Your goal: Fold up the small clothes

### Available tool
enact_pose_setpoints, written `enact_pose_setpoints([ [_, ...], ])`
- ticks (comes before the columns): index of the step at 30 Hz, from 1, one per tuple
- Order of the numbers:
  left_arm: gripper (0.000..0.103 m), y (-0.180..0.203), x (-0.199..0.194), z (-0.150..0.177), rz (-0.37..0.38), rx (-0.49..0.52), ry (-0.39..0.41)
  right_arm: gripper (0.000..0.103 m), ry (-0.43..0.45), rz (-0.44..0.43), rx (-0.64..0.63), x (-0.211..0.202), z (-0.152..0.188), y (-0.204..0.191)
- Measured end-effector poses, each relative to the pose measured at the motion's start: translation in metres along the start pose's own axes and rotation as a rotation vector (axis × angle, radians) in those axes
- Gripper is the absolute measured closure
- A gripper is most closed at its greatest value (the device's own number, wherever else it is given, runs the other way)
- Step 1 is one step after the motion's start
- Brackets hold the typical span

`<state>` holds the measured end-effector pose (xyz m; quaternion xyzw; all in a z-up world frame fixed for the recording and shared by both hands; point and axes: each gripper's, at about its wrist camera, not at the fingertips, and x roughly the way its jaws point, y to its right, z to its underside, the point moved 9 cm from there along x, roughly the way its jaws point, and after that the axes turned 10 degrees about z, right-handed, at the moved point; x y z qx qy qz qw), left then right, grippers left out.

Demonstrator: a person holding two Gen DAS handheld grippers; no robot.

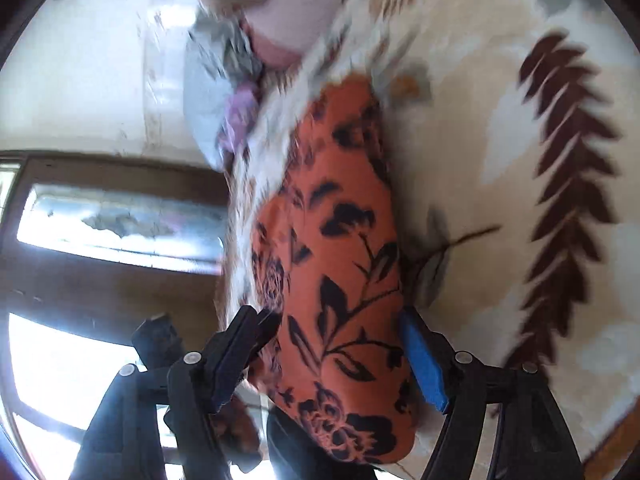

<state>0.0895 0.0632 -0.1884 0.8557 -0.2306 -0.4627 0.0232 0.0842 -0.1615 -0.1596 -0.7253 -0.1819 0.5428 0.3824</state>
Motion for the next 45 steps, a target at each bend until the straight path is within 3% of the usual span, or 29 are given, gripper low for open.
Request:
enact_pose_setpoints([
  [1,0.047,0.002,0.0,0.001,-0.011,0.005,0.006,0.059,-0.038,0.079,-0.022,0.018,0.003,0.008],
  [3,0.047,0.004,-0.003,-0.002,-0.01,0.01,-0.005,0.064,0.012,0.115,-0.048,0.01,0.004,0.001],
  [5,0.047,0.004,-0.004,-0.003,0.003,0.014,-0.01,0.068,0.112,0.189,-0.187,-0.011,0.008,-0.024],
  [7,0.047,0.003,0.003,-0.003,0.015,0.018,-0.004,0.068,0.096,0.296,-0.225,0.004,0.011,-0.008],
  [8,0.046,0.003,0.004,-0.002,0.008,0.021,-0.001,0.066,0.08,0.274,-0.183,0.013,0.01,0.006],
  [9,0.046,0.003,0.002,-0.004,0.004,0.023,0.001,0.065,0.076,0.171,-0.102,0.013,0.006,0.014],
  [10,0.046,0.003,0.001,-0.004,0.003,0.018,0.001,0.06,0.073,0.131,-0.08,0.008,0.005,0.013],
  [12,0.046,0.001,0.0,-0.003,0.016,0.009,0.009,0.049,0.065,0.121,-0.084,-0.002,0.004,0.005],
  [15,0.046,0.001,-0.001,-0.002,0.025,0.006,0.013,0.031,0.091,0.03,-0.07,-0.017,-0.013,-0.011],
  [18,0.046,0.002,-0.002,-0.002,0.027,0.003,0.013,0.021,0.109,0.05,-0.035,-0.003,-0.047,-0.005],
  [19,0.046,0.001,-0.002,-0.002,0.029,0.001,0.014,0.029,0.063,0.075,-0.023,0.013,-0.054,0.001],
  [20,0.046,0.001,-0.002,-0.002,0.028,0.0,0.015,0.074,0.01,0.074,-0.008,0.027,-0.057,0.004],
  [21,0.046,0.001,-0.002,-0.002,0.032,-0.001,0.014,0.073,-0.005,0.095,-0.01,0.031,-0.058,0.0],
  [24,0.046,0.0,-0.003,-0.002,0.054,-0.02,0.025,0.076,0.191,0.252,-0.299,-0.001,-0.049,-0.05],
  [25,0.046,0.0,-0.002,-0.002,0.057,-0.019,0.024,0.076,0.212,0.306,-0.317,0.005,-0.049,-0.044],
  [26,0.047,0.002,0.0,-0.002,0.064,-0.009,0.025,0.074,0.154,0.356,-0.244,0.025,-0.051,-0.013],
  [28,0.046,0.004,0.001,-0.003,0.042,0.009,0.017,0.068,0.111,0.196,-0.039,0.034,-0.057,0.015],
  [29,0.046,0.003,0.0,-0.003,0.041,0.006,0.015,0.067,0.104,0.169,-0.034,0.028,-0.057,0.009],
  [31,0.046,0.001,0.0,-0.002,0.051,0.0,0.024,0.064,0.112,0.209,-0.108,0.018,-0.058,-0.008],
  [33,0.046,-0.001,0.0,-0.002,0.065,-0.011,0.03,0.045,0.124,0.196,-0.12,0.012,-0.07,-0.017],
  [34,0.046,0.0,-0.001,-0.002,0.067,-0.015,0.03,0.015,0.144,0.173,-0.096,0.01,-0.079,-0.016],
  [35,0.046,0.0,-0.001,-0.003,0.06,-0.012,0.028,0.006,0.165,0.184,-0.067,0.017,-0.094,-0.011],
  [36,0.046,0.0,0.0,-0.003,0.056,-0.009,0.027,0.007,0.163,0.227,-0.031,0.026,-0.106,0.002],
  [37,0.046,0.0,0.0,-0.003,0.056,-0.011,0.026,0.014,0.134,0.232,0.009,0.036,-0.112,0.011],
  [38,0.046,-0.001,0.0,-0.003,0.058,-0.016,0.028,0.064,0.116,0.207,0.03,0.037,-0.117,0.012],
  [39,0.046,-0.001,0.0,-0.003,0.058,-0.018,0.025,0.079,0.087,0.162,-0.008,0.036,-0.114,0.003],
  [42,0.046,-0.001,0.0,-0.003,0.063,-0.017,0.028,0.079,0.203,0.306,-0.213,0.022,-0.109,-0.023],
  [43,0.046,-0.001,0.0,-0.004,0.058,-0.01,0.026,0.079,0.177,0.366,-0.208,0.035,-0.11,-0.01],
  [45,0.046,0.0,0.0,-0.004,0.045,-0.006,0.022,0.073,0.143,0.311,-0.074,0.042,-0.108,0.013],
])
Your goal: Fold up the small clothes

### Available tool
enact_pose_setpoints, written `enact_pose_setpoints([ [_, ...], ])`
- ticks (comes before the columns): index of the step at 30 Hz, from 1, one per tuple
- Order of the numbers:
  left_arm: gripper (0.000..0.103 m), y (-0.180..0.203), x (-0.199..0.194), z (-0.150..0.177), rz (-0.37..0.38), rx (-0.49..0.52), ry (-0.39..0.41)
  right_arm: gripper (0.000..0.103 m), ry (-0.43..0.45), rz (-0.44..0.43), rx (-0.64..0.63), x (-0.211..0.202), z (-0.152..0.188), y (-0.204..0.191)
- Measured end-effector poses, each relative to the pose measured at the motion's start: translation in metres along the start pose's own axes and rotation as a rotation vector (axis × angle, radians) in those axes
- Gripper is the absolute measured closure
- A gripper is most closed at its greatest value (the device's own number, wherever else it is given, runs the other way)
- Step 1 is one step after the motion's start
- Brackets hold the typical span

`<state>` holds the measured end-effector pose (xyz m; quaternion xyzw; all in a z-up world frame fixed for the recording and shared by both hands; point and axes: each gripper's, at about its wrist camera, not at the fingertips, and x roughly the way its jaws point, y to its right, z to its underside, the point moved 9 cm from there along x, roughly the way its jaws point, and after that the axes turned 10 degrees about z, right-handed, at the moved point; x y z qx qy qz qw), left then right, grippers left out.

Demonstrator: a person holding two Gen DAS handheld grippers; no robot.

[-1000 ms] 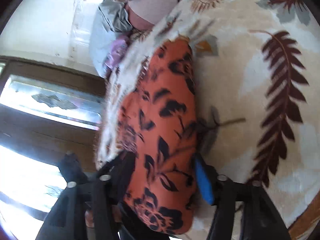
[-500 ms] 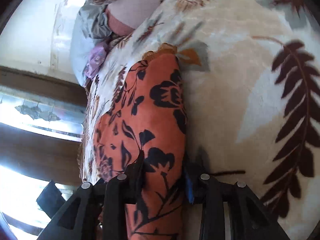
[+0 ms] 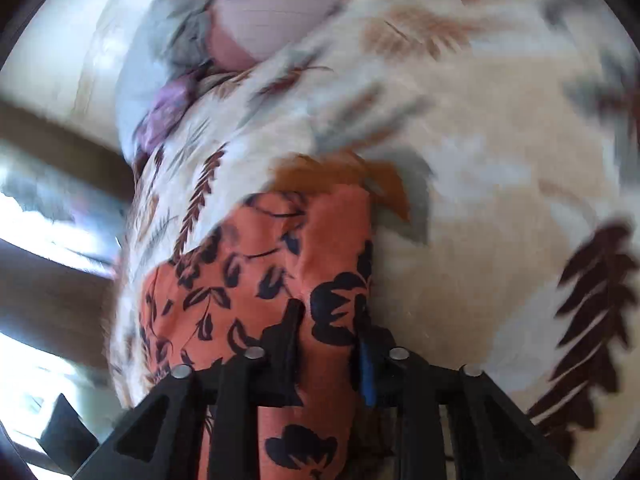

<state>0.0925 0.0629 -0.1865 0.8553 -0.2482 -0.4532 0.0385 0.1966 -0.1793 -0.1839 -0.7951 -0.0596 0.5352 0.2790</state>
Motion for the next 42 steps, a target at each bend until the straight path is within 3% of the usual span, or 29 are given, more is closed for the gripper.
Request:
enact_pose_setpoints([
  [1,0.046,0.0,-0.001,0.0,0.0,-0.005,0.002,0.066,0.007,-0.022,0.029,-0.006,0.001,0.0],
  [3,0.046,-0.001,0.0,0.001,0.002,-0.008,0.009,0.027,0.019,-0.017,-0.005,-0.018,0.008,-0.011],
  [4,0.046,-0.001,0.0,0.001,0.001,-0.004,0.009,0.017,0.028,-0.024,-0.039,-0.025,0.011,-0.019],
  [7,0.046,0.0,0.0,0.001,-0.003,-0.006,0.01,0.017,0.045,-0.031,-0.067,-0.047,0.03,-0.025],
  [10,0.046,0.001,-0.001,0.002,-0.004,-0.01,0.014,0.017,-0.043,-0.075,-0.017,-0.042,0.05,-0.016],
  [11,0.046,0.001,-0.001,0.002,-0.004,-0.012,0.014,0.037,-0.093,-0.088,-0.025,-0.038,0.062,-0.016],
  [12,0.046,0.001,-0.001,0.002,-0.001,-0.015,0.011,0.066,-0.135,-0.111,-0.065,-0.034,0.08,-0.018],
  [14,0.046,0.001,-0.001,0.002,0.0,-0.009,0.005,0.068,-0.066,-0.052,-0.137,-0.046,0.088,-0.022],
  [17,0.046,-0.001,-0.004,0.0,0.011,-0.028,0.002,0.068,0.007,0.013,-0.19,-0.051,0.089,-0.029],
  [18,0.047,-0.001,-0.007,0.0,0.015,-0.041,0.005,0.064,-0.016,0.042,-0.194,-0.04,0.09,-0.022],
  [20,0.047,0.001,-0.026,-0.001,-0.002,-0.068,0.027,0.048,-0.025,-0.016,-0.128,-0.035,0.089,-0.014],
  [23,0.041,0.008,-0.071,0.004,0.084,-0.108,0.172,0.033,-0.015,-0.032,-0.123,-0.045,0.091,-0.007],
  [24,0.04,0.0,-0.074,0.014,0.075,-0.159,0.169,0.033,-0.014,-0.038,-0.138,-0.046,0.092,-0.005],
  [25,0.046,-0.014,-0.062,0.033,0.063,-0.229,0.102,0.033,-0.014,-0.05,-0.141,-0.046,0.093,-0.003],
  [26,0.059,-0.025,-0.045,0.053,0.059,-0.275,0.026,0.032,-0.014,-0.061,-0.132,-0.045,0.094,-0.002],
  [27,0.06,-0.035,-0.037,0.065,0.056,-0.294,0.022,0.032,-0.016,-0.063,-0.127,-0.044,0.094,-0.003],
  [29,0.063,-0.043,-0.046,0.068,0.133,-0.377,0.039,0.031,-0.016,-0.047,-0.148,-0.047,0.097,-0.001],
  [30,0.067,-0.043,-0.052,0.065,0.133,-0.383,0.039,0.031,-0.017,-0.035,-0.161,-0.047,0.097,-0.003],
  [34,0.068,-0.04,-0.068,0.052,0.118,-0.352,0.043,0.029,-0.035,-0.042,-0.146,-0.048,0.094,-0.002],
  [35,0.067,-0.041,-0.073,0.046,0.143,-0.368,0.063,0.028,-0.041,-0.047,-0.136,-0.048,0.093,-0.003],
  [37,0.048,-0.041,-0.082,0.026,0.184,-0.378,0.103,0.025,-0.048,-0.055,-0.135,-0.049,0.093,-0.003],
  [39,0.036,-0.044,-0.08,0.001,0.172,-0.345,0.125,0.024,-0.055,-0.053,-0.14,-0.046,0.093,-0.006],
  [42,0.036,-0.05,-0.055,-0.032,0.204,-0.356,0.084,0.023,-0.068,-0.062,-0.13,-0.046,0.092,-0.006],
])
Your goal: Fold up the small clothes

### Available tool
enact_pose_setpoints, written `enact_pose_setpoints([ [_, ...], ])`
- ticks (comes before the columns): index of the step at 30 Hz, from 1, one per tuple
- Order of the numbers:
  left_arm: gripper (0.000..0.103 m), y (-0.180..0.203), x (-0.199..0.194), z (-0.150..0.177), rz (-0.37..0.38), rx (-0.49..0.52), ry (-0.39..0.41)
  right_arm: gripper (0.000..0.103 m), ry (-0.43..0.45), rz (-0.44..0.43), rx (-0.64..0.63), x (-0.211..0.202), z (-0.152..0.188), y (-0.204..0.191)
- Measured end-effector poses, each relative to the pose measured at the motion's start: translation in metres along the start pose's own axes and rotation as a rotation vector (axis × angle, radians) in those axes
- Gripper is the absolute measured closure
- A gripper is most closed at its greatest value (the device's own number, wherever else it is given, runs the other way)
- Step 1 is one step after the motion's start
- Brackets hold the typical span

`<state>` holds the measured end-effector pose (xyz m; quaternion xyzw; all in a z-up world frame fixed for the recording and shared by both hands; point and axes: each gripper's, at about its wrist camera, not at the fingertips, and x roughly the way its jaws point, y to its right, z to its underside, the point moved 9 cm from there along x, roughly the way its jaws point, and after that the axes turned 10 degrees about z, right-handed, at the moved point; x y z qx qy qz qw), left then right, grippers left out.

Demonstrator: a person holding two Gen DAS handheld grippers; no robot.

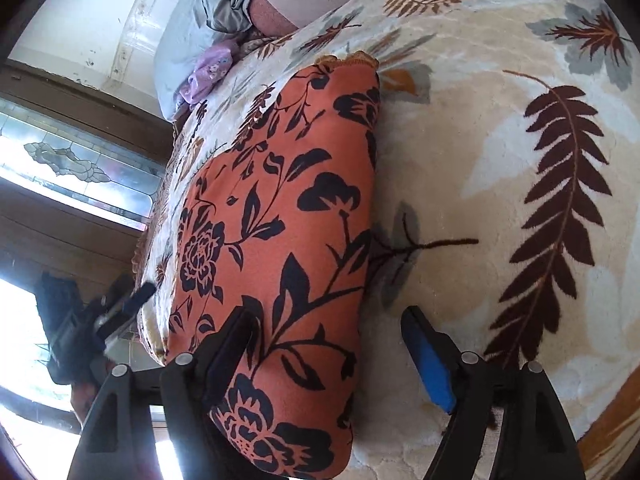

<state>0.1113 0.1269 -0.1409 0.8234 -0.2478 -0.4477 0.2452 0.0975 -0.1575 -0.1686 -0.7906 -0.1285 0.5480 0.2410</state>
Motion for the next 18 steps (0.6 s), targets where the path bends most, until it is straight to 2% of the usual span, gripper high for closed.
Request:
enact_pose_setpoints([
  [3,0.037,-0.001,0.032,-0.021,0.029,-0.035,-0.038,0.023,-0.009,-0.011,0.016,0.0,-0.001,0.0],
  [4,0.066,-0.006,0.046,-0.023,0.008,-0.041,-0.072,0.023,-0.012,-0.015,0.016,0.0,-0.001,0.0],
  [5,0.091,-0.017,0.063,-0.019,-0.031,-0.05,-0.139,0.023,-0.014,-0.02,0.013,0.0,-0.001,0.001],
  [6,0.091,-0.027,0.077,-0.017,-0.04,-0.069,-0.171,0.023,-0.016,-0.024,0.008,0.001,0.0,0.001],
  [9,0.089,-0.044,0.074,-0.024,0.053,-0.19,-0.148,0.023,-0.021,-0.032,-0.016,0.0,0.001,0.002],
  [11,0.089,-0.05,0.064,-0.023,0.011,-0.173,-0.119,0.023,-0.024,-0.041,-0.017,0.0,0.002,0.003],
  [13,0.083,-0.047,0.048,-0.018,0.016,-0.173,-0.095,0.023,-0.03,-0.051,-0.006,0.0,0.001,0.005],
  [14,0.076,-0.042,0.038,-0.015,0.018,-0.165,-0.08,0.023,-0.032,-0.057,0.005,-0.001,0.001,0.005],
  [16,0.051,-0.028,0.016,-0.006,0.014,-0.113,-0.036,0.023,-0.035,-0.064,0.029,-0.004,0.001,0.007],
  [18,0.036,-0.014,0.0,0.003,0.064,-0.078,0.001,0.023,-0.033,-0.073,0.049,-0.005,0.001,0.009],
])
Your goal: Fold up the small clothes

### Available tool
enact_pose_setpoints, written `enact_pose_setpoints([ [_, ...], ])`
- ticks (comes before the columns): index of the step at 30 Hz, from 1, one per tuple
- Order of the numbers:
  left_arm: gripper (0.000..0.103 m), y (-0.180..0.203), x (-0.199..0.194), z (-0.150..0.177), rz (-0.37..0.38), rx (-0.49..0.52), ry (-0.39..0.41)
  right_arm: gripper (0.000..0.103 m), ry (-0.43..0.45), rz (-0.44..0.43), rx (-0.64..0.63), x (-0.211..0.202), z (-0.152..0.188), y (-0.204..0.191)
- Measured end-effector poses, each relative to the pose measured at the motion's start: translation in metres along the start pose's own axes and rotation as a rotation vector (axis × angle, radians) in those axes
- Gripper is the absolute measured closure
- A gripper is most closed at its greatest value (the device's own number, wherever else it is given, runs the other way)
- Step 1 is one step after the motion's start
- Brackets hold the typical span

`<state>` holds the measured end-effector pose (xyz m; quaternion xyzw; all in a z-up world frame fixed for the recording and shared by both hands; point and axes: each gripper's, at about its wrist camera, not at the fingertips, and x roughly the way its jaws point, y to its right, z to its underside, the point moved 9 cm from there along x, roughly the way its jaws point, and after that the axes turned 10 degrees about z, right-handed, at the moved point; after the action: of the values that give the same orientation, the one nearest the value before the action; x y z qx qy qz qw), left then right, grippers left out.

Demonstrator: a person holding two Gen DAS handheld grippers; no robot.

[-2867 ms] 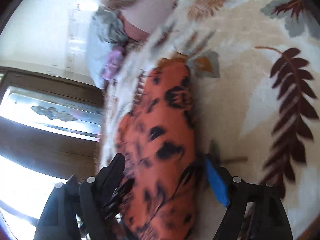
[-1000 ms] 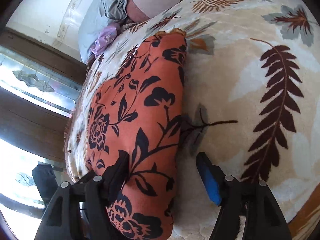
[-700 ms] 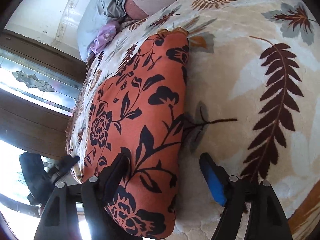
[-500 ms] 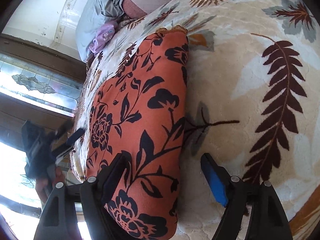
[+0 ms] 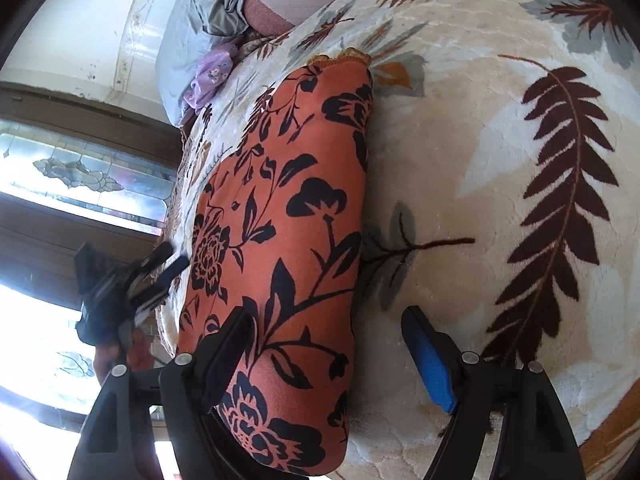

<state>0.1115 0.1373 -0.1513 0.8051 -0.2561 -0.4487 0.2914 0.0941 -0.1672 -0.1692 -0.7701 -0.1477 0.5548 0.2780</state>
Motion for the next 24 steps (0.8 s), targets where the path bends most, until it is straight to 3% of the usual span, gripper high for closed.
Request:
enact_pose_setpoints([
  [2,0.032,0.005,0.0,0.014,0.012,0.032,0.004,0.02,0.004,-0.004,0.009,0.0,0.0,0.0],
  [3,0.04,-0.003,0.009,0.025,-0.041,0.058,-0.037,0.019,0.008,-0.006,0.013,0.0,0.0,-0.001],
  [4,0.069,-0.021,0.025,0.039,-0.117,0.056,-0.111,0.018,0.01,-0.001,0.01,0.001,0.0,-0.002],
  [5,0.069,-0.031,0.032,0.046,-0.082,-0.01,-0.124,0.018,0.012,0.011,0.001,0.002,0.0,-0.003],
  [6,0.069,-0.035,0.027,0.044,-0.025,-0.078,-0.08,0.018,0.011,0.023,-0.009,0.002,0.001,-0.005],
  [9,0.07,-0.02,0.005,0.038,-0.096,-0.035,-0.018,0.018,0.007,0.043,-0.01,-0.007,0.004,-0.006],
  [11,0.063,0.0,-0.014,0.04,-0.091,0.004,0.02,0.018,0.037,0.061,-0.017,-0.016,0.006,-0.005],
  [12,0.046,0.007,-0.02,0.044,-0.069,0.007,0.041,0.018,0.053,0.073,-0.025,-0.022,0.008,-0.005],
  [13,0.037,0.012,-0.025,0.051,-0.066,0.016,0.063,0.018,0.062,0.066,-0.026,-0.026,0.01,-0.006],
  [14,0.037,0.01,-0.024,0.06,-0.101,0.042,0.054,0.017,0.066,0.053,-0.024,-0.028,0.013,-0.007],
  [15,0.065,0.0,-0.016,0.073,-0.165,0.062,-0.004,0.016,0.06,0.043,-0.025,-0.027,0.017,-0.008],
  [16,0.085,-0.015,-0.004,0.087,-0.213,0.045,-0.072,0.016,0.042,0.04,-0.035,-0.023,0.023,-0.009],
  [18,0.084,-0.022,-0.006,0.091,-0.175,-0.008,-0.042,0.016,-0.002,0.057,-0.055,-0.011,0.033,-0.006],
  [20,0.082,-0.011,-0.013,0.084,-0.187,0.018,-0.025,0.016,0.009,0.064,-0.071,-0.012,0.036,-0.005],
  [21,0.072,-0.004,-0.017,0.079,-0.191,0.033,-0.022,0.016,0.01,0.059,-0.063,-0.014,0.036,-0.005],
  [22,0.055,0.001,-0.019,0.074,-0.185,0.045,-0.027,0.016,0.009,0.05,-0.047,-0.016,0.034,-0.003],
  [24,0.037,0.013,-0.023,0.057,-0.145,0.086,0.012,0.016,0.024,0.044,-0.02,-0.022,0.027,0.0],
])
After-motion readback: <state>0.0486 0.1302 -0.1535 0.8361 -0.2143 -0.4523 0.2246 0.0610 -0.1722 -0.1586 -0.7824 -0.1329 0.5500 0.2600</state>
